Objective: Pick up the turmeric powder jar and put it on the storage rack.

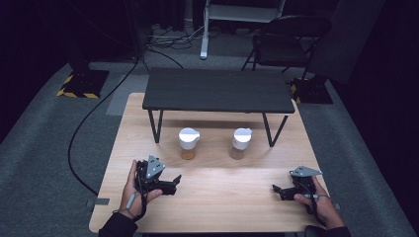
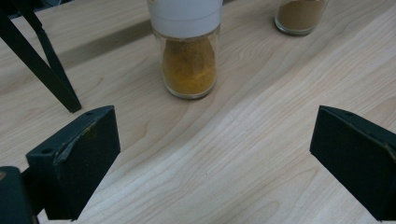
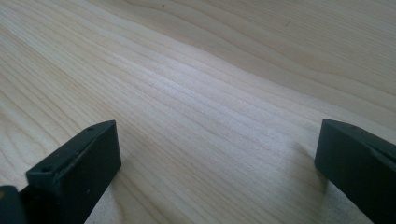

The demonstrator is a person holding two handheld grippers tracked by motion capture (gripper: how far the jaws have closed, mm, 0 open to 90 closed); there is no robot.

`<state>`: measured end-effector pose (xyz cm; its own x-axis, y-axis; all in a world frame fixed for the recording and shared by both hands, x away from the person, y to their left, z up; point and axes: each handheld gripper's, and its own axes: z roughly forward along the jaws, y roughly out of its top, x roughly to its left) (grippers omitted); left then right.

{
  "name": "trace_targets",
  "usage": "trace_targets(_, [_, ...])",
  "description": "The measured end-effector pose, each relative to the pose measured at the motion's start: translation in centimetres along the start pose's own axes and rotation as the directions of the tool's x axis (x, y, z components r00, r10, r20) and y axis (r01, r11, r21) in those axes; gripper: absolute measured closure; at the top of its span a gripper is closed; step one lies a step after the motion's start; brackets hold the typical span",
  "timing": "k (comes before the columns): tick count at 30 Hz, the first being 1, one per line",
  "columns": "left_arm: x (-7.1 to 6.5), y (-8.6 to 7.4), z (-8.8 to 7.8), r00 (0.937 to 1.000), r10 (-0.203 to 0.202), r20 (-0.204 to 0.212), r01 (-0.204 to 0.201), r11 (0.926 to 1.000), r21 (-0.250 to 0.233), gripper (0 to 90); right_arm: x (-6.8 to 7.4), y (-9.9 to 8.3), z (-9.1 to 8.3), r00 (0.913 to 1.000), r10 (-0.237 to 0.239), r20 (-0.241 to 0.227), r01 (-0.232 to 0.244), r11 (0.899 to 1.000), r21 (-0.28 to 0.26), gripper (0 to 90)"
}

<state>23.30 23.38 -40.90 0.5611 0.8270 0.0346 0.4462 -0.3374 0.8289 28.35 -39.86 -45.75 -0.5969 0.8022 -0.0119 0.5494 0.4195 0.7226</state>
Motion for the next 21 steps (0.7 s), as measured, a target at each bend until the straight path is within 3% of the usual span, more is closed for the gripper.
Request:
trace_targets(3, [0.0,0.1,0.2,1.0,-0.006,-0.001,0.006,0.9999,-0.01,1.7,0.0,0.0,0.0,1.0,0.0,0.0,0.0,1.0,0.0,0.3])
trace_targets(11, [-0.3,0.8,1.2,0.9994,0.026,-0.025,-0.026,0.9996,-0.007,1.6,0.0,0.0,0.0,1.0,0.0,-0.001,0.0,1.0,0.001,0.3])
trace_targets(21, [0.1,1.5,2.4,0.9995,0.029,-0.009,-0.029,0.9996,-0.006,1.6,-0.1,0.0,0.0,1.0,-0.001,-0.002,0.001,1.0,0.001,0.2])
